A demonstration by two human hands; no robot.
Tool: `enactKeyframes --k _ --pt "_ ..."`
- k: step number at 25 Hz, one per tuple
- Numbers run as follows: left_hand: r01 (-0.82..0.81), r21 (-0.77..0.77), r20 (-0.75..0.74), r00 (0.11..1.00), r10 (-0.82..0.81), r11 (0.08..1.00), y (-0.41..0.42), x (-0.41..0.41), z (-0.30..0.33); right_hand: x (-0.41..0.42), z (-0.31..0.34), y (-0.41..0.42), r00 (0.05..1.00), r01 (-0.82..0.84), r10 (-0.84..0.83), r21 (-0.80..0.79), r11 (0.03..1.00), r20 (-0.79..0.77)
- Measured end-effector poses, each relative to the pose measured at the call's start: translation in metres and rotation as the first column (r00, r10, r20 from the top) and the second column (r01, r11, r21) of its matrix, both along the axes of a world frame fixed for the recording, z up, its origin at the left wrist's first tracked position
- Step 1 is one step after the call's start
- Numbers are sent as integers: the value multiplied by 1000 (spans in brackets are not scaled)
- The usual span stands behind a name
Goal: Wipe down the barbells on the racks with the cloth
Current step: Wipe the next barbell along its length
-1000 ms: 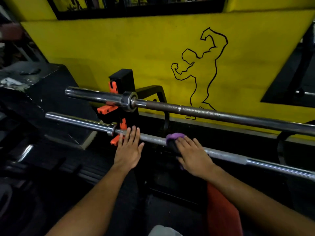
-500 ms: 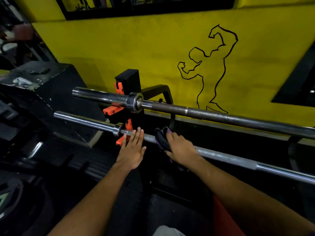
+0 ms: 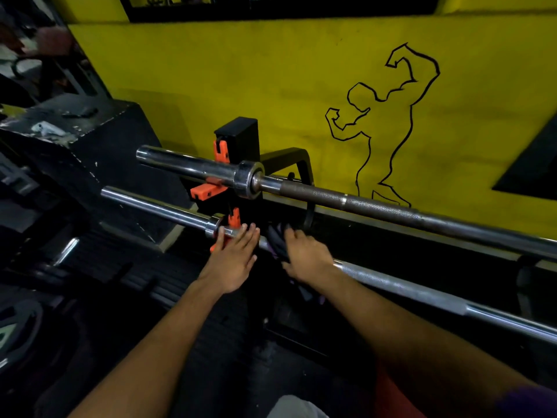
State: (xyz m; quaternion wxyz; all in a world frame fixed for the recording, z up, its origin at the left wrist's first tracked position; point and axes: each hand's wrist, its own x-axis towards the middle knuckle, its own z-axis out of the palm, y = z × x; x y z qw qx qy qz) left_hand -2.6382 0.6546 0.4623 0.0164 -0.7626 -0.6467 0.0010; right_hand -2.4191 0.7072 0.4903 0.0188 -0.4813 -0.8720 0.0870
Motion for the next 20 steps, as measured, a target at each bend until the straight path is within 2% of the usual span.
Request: enactKeyframes --k 2,4,6,10,15,17,20 --pt "-114 136 62 992 107 984 6 -22 4 -23 -4 -2 998 -53 50 73 996 41" --pt "-299 89 185 942 280 950 19 -31 3 -29 -7 0 995 -84 77 103 991 70" --pt "-361 65 206 917 342 930 28 -29 -5 -27 -5 3 994 -99 95 72 992 58" --pt "-320 94 233 928 292 943 30 -33 -16 12 0 1 996 -93 93 -30 995 -7" --pt "-296 146 265 931 251 944 32 -35 -19 95 1 -13 998 14 -5 -127 992 68" --pt "-305 126 275 925 262 944 31 -32 -19 79 1 -8 998 20 -15 -80 997 64" --pt "-314 118 256 926 277 942 31 -34 -17 2 -6 4 999 -39 39 -12 999 34"
